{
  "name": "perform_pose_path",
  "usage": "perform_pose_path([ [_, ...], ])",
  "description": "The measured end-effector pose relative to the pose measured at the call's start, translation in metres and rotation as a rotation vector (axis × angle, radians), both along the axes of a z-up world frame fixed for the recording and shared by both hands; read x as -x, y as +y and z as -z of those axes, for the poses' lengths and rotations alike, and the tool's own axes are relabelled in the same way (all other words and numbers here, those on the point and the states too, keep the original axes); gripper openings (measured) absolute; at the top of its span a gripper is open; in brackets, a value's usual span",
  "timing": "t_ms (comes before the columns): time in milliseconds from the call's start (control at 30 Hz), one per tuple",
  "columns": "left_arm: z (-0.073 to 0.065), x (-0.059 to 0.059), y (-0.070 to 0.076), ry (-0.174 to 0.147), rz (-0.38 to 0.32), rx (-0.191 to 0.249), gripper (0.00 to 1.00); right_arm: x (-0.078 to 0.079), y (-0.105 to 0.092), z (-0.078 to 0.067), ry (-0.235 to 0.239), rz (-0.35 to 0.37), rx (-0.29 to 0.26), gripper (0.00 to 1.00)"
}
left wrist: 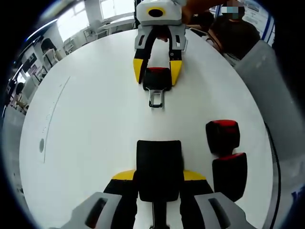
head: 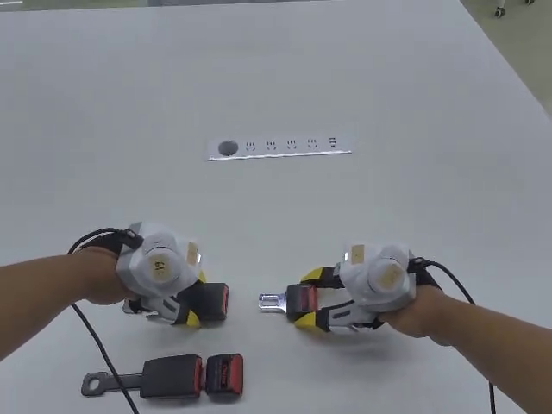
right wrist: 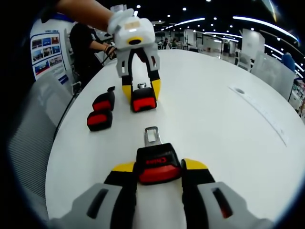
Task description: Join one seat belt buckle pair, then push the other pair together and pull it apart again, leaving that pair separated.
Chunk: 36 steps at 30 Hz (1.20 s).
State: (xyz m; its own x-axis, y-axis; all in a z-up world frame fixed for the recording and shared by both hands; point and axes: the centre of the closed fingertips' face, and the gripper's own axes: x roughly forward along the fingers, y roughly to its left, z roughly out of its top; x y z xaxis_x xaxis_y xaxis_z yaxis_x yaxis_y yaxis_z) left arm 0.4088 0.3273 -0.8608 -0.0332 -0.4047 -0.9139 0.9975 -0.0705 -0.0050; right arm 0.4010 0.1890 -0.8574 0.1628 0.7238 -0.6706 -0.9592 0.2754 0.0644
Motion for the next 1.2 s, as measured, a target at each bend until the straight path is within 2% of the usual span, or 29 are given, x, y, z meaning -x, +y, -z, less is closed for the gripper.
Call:
perform_pose_path([
  [867, 0.000, 0.000, 0.000, -0.003, -0.001, -0.011, 0.35, 0.008, -0.053, 0.004, -0.009, 0.029, 0.056, 0.37],
  [1200, 0.000, 0.000, 0.001, -0.002, -0.004, -0.009, 0.35, 0.010, -0.063, 0.002, -0.002, 0.028, 0.066, 0.38],
])
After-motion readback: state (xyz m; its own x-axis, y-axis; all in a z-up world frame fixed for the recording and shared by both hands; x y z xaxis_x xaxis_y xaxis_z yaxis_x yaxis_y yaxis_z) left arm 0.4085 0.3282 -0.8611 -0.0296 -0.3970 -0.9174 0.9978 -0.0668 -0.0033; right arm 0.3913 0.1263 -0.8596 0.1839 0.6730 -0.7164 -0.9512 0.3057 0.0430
